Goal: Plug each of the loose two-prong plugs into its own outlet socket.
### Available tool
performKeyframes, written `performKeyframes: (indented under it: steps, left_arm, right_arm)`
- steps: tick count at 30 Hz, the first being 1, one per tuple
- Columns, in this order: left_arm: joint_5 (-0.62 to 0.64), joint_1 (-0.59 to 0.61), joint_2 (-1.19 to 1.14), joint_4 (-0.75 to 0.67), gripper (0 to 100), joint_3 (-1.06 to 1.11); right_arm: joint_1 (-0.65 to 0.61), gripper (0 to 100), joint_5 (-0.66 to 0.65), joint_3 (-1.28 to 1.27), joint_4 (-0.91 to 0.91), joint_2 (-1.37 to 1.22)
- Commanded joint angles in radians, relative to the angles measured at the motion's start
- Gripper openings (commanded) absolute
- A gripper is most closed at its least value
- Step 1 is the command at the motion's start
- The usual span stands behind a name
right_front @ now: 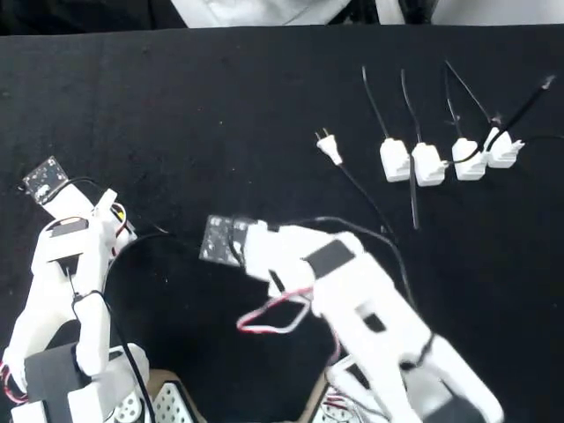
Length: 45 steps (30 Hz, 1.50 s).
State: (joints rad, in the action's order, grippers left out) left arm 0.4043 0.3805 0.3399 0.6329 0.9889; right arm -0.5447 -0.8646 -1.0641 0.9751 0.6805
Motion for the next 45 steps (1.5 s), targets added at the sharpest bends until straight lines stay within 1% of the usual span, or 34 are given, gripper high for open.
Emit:
performKeyframes:
  steps: [1, 3, 7, 10, 12, 14, 15, 18, 20, 21, 26, 28, 31, 37, 42, 45]
  left_arm:
    - [-0.003, -0.01, 0.005, -0.012, 13, -0.016]
    - [-0.003, -0.01, 0.005, -0.012, 13, -0.016]
    - [-0.054, -0.01, 0.005, -0.012, 13, -0.016]
    - [-0.055, -0.01, 0.005, -0.011, 13, -0.016]
    - [-0.055, -0.008, 0.005, -0.009, 13, -0.016]
    - [-0.055, -0.008, 0.005, -0.009, 13, -0.016]
    - [-0.055, -0.005, 0.005, -0.009, 13, -0.016]
    - [-0.055, -0.002, 0.014, -0.006, 13, -0.018]
    - [-0.057, -0.008, 0.015, -0.006, 13, -0.022]
    - [-0.057, -0.01, 0.015, -0.006, 13, -0.024]
    - [-0.057, -0.01, 0.012, -0.006, 13, -0.022]
    - [-0.057, -0.01, 0.011, -0.006, 13, -0.024]
    - [-0.057, -0.007, 0.009, -0.006, 13, -0.024]
    - [-0.057, -0.008, 0.008, -0.006, 13, -0.024]
    - [-0.057, -0.008, 0.006, -0.011, 13, -0.024]
    - [-0.057, -0.007, 0.006, -0.011, 13, -0.022]
  right_arm:
    - [-0.017, 1.8, -0.018, -0.042, -0.025, 0.117]
    - [-0.017, 7.0, -0.018, -0.053, -0.006, 0.119]
    - [-0.017, 28.2, -0.018, -0.056, 0.011, 0.107]
    - [-0.015, 41.6, -0.018, -0.035, 0.015, 0.11]
    - [-0.011, 47.0, -0.018, -0.008, 0.018, 0.11]
    - [0.017, 49.8, -0.009, 0.013, 0.015, 0.108]
    - [0.031, 50.3, 0.015, 0.025, 0.012, 0.108]
    - [0.089, 50.4, 0.107, 0.07, 0.011, 0.105]
    - [0.1, 49.3, 0.133, 0.077, 0.012, 0.102]
    - [0.097, 47.1, 0.133, 0.07, 0.018, 0.102]
    - [-0.055, 24.3, 0.14, -0.035, 0.011, 0.102]
    - [-0.1, 19.1, 0.141, -0.062, -0.017, 0.102]
    - [-0.091, 18.8, 0.143, -0.088, -0.061, 0.102]
    - [0.014, 18.8, 0.138, -0.14, -0.068, 0.101]
    - [0.057, 18.8, 0.133, -0.185, -0.075, 0.102]
    - [0.098, 18.8, 0.133, -0.189, -0.146, 0.101]
